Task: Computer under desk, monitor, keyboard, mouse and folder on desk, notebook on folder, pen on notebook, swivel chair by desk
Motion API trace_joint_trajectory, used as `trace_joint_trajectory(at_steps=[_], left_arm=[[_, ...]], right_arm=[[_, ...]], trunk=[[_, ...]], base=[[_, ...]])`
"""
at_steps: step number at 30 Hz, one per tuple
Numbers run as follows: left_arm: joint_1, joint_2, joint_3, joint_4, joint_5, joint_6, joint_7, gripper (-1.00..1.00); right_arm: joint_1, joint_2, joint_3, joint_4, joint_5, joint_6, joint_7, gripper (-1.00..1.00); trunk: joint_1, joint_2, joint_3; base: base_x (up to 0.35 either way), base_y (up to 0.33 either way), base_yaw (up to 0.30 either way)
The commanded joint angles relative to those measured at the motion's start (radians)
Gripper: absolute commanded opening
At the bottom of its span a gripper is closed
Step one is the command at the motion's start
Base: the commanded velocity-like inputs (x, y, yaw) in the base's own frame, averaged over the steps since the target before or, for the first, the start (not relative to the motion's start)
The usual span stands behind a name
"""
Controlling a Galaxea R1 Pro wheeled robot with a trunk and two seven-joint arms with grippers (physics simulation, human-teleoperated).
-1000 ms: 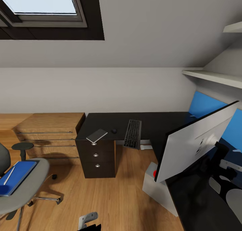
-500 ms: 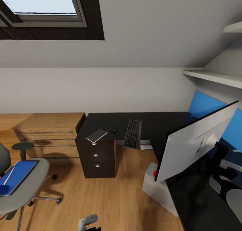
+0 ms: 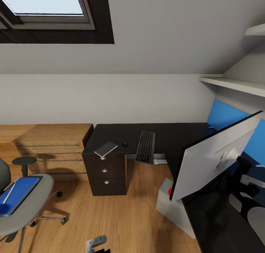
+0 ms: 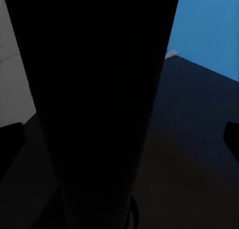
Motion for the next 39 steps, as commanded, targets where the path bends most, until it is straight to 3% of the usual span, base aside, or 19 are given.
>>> trace_joint_trajectory(at_steps=[1, 12, 13, 39], left_arm=[[-0.001, 0.0, -0.002, -0.002, 0.011, 0.001, 0.009, 1.0], [-0.001, 0.0, -0.002, -0.001, 0.011, -0.004, 0.009, 1.0], [-0.001, 0.0, -0.002, 0.0, 0.011, -0.004, 0.009, 1.0], [-0.001, 0.0, -0.002, 0.0, 0.011, -0.004, 0.009, 1.0]], right_arm=[[-0.001, 0.0, -0.008, 0.001, 0.002, -0.004, 0.002, 1.0], [-0.001, 0.0, -0.007, 0.001, 0.002, -0.004, 0.002, 1.0], [-0.001, 0.001, -0.007, 0.001, 0.002, -0.004, 0.002, -1.0], [-0.001, 0.002, -0.007, 0.001, 0.002, -0.004, 0.002, -1.0]], trunk=[[0.0, -0.001, -0.001], [0.0, -0.001, -0.001], [0.0, -0.001, -0.001], [0.0, -0.001, -0.001]], base=[[0.01, 0.0, 0.0], [0.003, 0.0, 0.0], [0.0, 0.0, 0.0], [0.0, 0.0, 0.0]])
